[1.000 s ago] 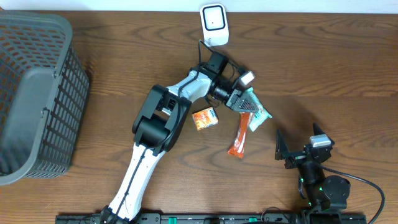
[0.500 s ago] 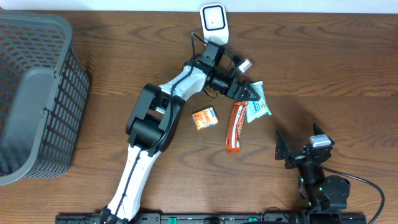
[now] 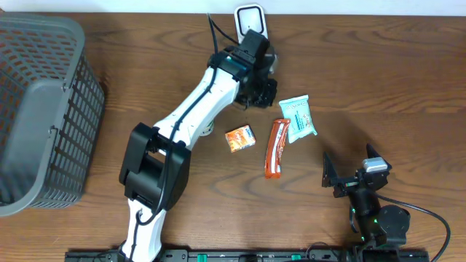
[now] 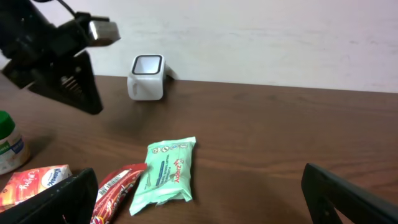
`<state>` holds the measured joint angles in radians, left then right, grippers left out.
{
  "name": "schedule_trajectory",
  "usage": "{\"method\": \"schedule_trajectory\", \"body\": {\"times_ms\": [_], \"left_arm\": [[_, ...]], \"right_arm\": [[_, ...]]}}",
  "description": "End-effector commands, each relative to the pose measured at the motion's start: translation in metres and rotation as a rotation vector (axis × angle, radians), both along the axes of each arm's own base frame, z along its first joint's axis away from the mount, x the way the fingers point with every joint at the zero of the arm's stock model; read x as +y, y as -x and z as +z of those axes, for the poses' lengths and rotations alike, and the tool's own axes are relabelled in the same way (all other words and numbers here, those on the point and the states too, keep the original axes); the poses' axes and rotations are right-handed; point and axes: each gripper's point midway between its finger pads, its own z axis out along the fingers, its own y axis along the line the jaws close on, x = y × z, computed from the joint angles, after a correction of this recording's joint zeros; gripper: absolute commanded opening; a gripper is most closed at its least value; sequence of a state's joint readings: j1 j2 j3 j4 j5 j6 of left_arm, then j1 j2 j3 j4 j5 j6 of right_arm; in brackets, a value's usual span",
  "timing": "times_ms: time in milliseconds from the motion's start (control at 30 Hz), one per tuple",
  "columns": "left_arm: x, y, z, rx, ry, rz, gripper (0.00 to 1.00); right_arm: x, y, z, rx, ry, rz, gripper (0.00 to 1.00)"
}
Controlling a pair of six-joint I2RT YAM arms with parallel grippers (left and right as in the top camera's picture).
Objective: Scan the item barcode
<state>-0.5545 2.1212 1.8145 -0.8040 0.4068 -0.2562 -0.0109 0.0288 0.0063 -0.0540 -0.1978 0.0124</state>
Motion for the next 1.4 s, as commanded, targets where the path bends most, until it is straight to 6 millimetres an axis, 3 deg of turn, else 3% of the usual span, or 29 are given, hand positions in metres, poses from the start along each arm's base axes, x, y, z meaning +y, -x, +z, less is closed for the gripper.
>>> {"method": "schedule_trajectory", "body": {"times_ms": [0, 200, 500, 767, 967, 1100, 1233, 1367], "left_arm": [[0.004, 0.012, -0.025, 0.035, -0.128, 0.046, 0.07], [-0.006, 0.037, -0.041, 0.106, -0.162, 0.050, 0.08], [-0.011, 0.059, -0.055, 0.145, -0.186, 0.017, 0.07], [-0.014, 0.073, -0.090, 0.195, -0.132, 0.031, 0.07], [-0.011, 0.074, -0.097, 0.183, -0.140, 0.027, 0.07], [0.000, 0.060, -0.087, 0.130, -0.194, 0.046, 0.07], [0.013, 0.037, -0.045, 0.017, -0.228, 0.094, 0.07], [0.007, 0.027, -0.013, -0.064, -0.173, 0.103, 0.07]], "right_arm": [[0.002, 0.000, -0.001, 0.003, -0.010, 0.008, 0.99], [0.002, 0.000, -0.001, 0.003, -0.010, 0.008, 0.99], [0.002, 0.000, -0.001, 0.003, -0.010, 0.008, 0.99], [0.002, 0.000, -0.001, 0.003, -0.010, 0.008, 0.99], [0.002, 0.000, -0.001, 0.003, -0.010, 0.008, 0.99], [0.002, 0.000, -0.001, 0.003, -0.010, 0.008, 0.99], [0.002, 0.000, -0.001, 0.003, -0.010, 0.008, 0.99], [0.002, 0.000, -0.001, 0.003, -0.010, 0.008, 0.99]]}}
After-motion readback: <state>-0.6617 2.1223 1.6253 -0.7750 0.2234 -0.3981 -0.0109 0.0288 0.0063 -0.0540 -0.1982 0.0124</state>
